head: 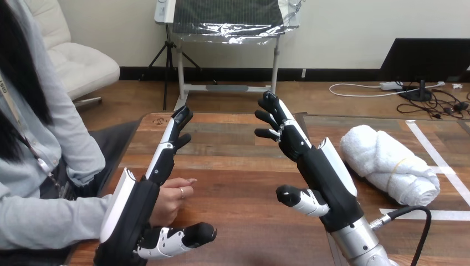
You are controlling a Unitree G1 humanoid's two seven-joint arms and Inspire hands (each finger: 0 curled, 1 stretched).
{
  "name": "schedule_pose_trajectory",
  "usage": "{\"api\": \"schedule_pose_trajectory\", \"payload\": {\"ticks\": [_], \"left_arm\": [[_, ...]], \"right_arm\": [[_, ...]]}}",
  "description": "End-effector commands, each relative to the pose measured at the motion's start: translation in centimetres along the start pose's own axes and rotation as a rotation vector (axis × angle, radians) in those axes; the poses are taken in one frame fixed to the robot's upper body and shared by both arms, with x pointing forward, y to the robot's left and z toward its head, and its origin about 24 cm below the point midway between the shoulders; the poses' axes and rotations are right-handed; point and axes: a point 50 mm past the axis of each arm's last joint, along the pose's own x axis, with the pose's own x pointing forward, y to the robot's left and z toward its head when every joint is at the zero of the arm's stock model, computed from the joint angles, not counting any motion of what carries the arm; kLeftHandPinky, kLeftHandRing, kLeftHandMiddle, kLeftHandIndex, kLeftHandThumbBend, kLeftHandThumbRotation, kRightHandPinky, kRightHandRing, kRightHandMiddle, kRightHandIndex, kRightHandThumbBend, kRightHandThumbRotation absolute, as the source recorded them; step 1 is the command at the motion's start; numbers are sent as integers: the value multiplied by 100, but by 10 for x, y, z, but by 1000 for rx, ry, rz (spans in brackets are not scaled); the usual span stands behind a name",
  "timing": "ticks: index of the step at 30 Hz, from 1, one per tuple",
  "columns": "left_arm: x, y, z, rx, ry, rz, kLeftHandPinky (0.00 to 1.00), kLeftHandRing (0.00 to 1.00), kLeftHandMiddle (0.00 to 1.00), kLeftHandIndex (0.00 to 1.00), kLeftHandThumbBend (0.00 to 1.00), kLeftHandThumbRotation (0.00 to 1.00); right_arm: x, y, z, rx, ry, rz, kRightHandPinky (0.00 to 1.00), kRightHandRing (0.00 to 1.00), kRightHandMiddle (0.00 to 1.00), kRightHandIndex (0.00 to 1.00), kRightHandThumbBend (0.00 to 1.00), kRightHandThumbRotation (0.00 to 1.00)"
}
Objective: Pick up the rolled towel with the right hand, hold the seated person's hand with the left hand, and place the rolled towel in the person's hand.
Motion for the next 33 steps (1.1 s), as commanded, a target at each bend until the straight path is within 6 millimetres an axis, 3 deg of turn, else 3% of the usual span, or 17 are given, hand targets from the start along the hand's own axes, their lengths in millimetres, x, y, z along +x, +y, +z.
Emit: {"api": "schedule_pose_trajectory", "payload": {"ticks": [1, 33], "left_arm": [[15, 4, 9, -2, -81, 30, 93, 100, 100, 100, 100, 80], [18, 3, 7, -7, -95, 33, 92, 100, 100, 100, 100, 80]], "right_arm": [[10, -9, 8, -40, -75, -20, 85, 94, 98, 100, 100, 91], [14, -15, 9, -57, -79, -24, 85, 94, 98, 100, 100, 90]]}}
